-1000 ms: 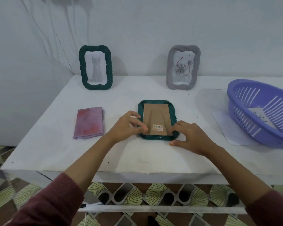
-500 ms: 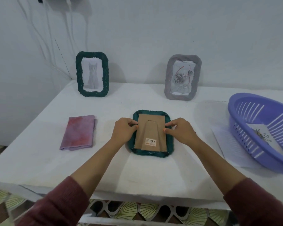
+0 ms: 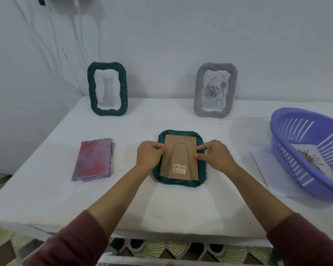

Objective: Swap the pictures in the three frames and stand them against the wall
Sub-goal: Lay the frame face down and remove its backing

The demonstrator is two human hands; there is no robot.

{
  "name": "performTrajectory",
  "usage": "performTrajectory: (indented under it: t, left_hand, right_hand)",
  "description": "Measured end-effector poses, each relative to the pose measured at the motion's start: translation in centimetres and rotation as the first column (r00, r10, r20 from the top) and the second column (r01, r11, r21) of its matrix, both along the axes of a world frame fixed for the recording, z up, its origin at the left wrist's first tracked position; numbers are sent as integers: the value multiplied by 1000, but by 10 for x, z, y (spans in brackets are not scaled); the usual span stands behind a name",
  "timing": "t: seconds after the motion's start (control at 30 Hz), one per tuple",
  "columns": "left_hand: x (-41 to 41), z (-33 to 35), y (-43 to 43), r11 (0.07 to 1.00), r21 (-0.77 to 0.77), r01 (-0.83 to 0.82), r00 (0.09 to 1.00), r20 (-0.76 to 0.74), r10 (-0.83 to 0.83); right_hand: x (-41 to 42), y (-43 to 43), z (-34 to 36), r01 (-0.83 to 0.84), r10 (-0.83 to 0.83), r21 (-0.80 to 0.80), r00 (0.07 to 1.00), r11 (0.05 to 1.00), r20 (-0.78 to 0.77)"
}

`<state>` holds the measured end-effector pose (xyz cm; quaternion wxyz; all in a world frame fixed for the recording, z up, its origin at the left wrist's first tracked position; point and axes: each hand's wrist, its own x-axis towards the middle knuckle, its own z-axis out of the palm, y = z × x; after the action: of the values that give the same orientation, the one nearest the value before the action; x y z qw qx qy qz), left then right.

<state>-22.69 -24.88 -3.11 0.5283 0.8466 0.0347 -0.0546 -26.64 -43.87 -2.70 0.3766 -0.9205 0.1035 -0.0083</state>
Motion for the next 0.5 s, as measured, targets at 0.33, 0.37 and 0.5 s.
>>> performTrajectory:
  t: [0.33, 0.37, 0.5]
  left_hand:
    - [0, 12, -2, 990, -129, -56, 998, -39, 52]
    - [0, 14, -3, 989, -141, -50, 998, -39, 45]
    - [0, 17, -1, 987, -157, -14, 999, -38, 8]
  right_hand:
    - [2, -1, 1, -10, 11, 24, 1000, 1000, -15]
    - [2, -1, 1, -8, 9, 31, 1000, 999, -16]
    - [3, -1, 1, -4, 5, 53, 1000, 999, -25]
